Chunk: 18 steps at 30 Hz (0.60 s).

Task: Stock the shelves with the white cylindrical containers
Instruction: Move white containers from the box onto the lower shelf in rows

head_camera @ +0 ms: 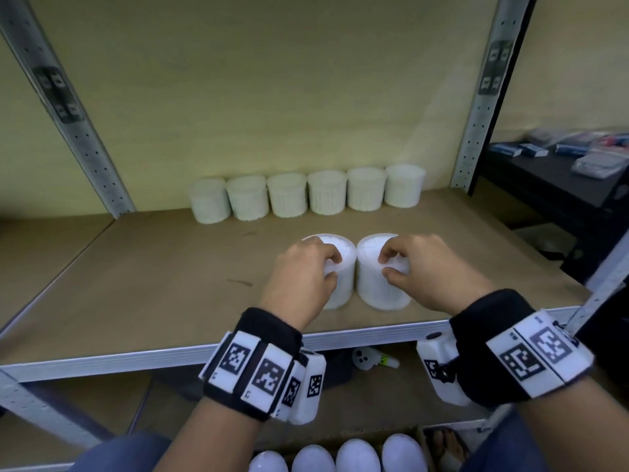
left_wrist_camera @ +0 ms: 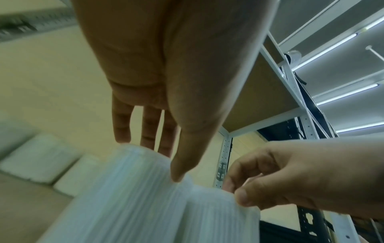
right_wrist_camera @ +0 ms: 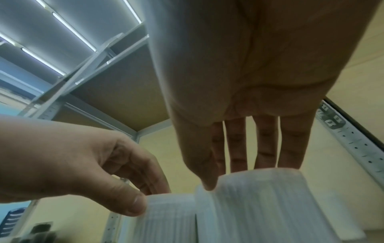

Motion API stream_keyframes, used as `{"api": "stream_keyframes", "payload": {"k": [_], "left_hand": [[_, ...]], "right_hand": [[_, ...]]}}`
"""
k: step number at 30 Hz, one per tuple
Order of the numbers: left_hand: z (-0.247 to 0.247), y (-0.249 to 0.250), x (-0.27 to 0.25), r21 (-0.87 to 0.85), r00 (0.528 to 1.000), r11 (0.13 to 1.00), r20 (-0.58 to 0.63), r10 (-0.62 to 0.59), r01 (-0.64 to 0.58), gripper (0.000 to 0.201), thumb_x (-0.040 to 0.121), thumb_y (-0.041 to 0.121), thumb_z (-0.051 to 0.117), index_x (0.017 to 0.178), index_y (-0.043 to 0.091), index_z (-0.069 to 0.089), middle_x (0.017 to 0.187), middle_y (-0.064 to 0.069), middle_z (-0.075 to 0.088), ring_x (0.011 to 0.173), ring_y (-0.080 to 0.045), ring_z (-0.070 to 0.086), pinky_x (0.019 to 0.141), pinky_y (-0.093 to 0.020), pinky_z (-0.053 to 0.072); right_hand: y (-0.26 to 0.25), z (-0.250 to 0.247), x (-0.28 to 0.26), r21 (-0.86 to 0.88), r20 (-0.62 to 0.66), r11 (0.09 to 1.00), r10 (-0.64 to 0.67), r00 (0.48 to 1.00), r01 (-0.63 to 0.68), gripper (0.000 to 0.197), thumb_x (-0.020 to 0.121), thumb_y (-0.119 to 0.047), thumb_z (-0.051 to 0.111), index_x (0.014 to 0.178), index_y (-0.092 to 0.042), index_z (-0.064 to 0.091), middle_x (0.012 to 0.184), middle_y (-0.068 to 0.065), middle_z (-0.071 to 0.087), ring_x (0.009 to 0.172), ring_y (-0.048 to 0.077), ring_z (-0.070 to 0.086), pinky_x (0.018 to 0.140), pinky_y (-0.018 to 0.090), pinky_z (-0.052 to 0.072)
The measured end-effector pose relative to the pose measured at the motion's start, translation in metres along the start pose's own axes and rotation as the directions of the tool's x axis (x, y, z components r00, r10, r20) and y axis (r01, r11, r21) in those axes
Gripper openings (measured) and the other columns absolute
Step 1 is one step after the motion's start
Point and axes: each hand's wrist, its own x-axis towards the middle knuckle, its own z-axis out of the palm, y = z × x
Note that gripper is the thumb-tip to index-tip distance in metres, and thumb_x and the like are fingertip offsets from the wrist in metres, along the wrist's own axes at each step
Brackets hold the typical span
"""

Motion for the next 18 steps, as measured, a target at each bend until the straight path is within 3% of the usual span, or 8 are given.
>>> {"api": "stream_keyframes", "payload": {"k": [9, 14, 18], "left_hand": [[0.046, 0.030, 0.073, -0.018, 0.999, 0.999, 0.017, 0.036, -0.036, 0.029, 0.089, 0.006, 0.053, 0.113, 0.016, 0.065, 0.118, -0.007, 0.061, 0.108, -0.024, 0.057, 0.084, -0.030, 0.044], [0.060, 0.036, 0.113, -0.084, 0.998, 0.996, 0.057, 0.008, -0.004, 0.031, 0.088, 0.004, 0.055, 0.116, 0.014, 0.064, 0.118, -0.010, 0.062, 0.109, -0.025, 0.058, 0.092, -0.033, 0.049], [0.070, 0.036, 0.140, -0.097, 0.998, 0.995, 0.057, 0.017, -0.011, 0.033, 0.089, 0.003, 0.054, 0.119, 0.013, 0.063, 0.122, -0.009, 0.061, 0.113, -0.024, 0.058, 0.092, -0.030, 0.046]], "right_hand": [[0.046, -0.016, 0.044, -0.022, -0.027, 0.992, 0.125, 0.992, -0.125, 0.025, 0.091, -0.020, 0.059, 0.114, -0.014, 0.065, 0.120, 0.006, 0.063, 0.109, 0.021, 0.058, 0.080, 0.022, 0.038], [0.070, -0.017, 0.072, -0.056, -0.069, 0.992, 0.113, 0.991, -0.117, 0.025, 0.090, -0.020, 0.060, 0.114, -0.014, 0.066, 0.119, 0.005, 0.065, 0.108, 0.020, 0.060, 0.083, 0.023, 0.040], [0.086, -0.015, 0.094, -0.055, -0.090, 0.992, 0.111, 0.990, -0.116, 0.025, 0.092, -0.019, 0.058, 0.115, -0.012, 0.065, 0.121, 0.007, 0.064, 0.111, 0.022, 0.059, 0.088, 0.025, 0.043]]}}
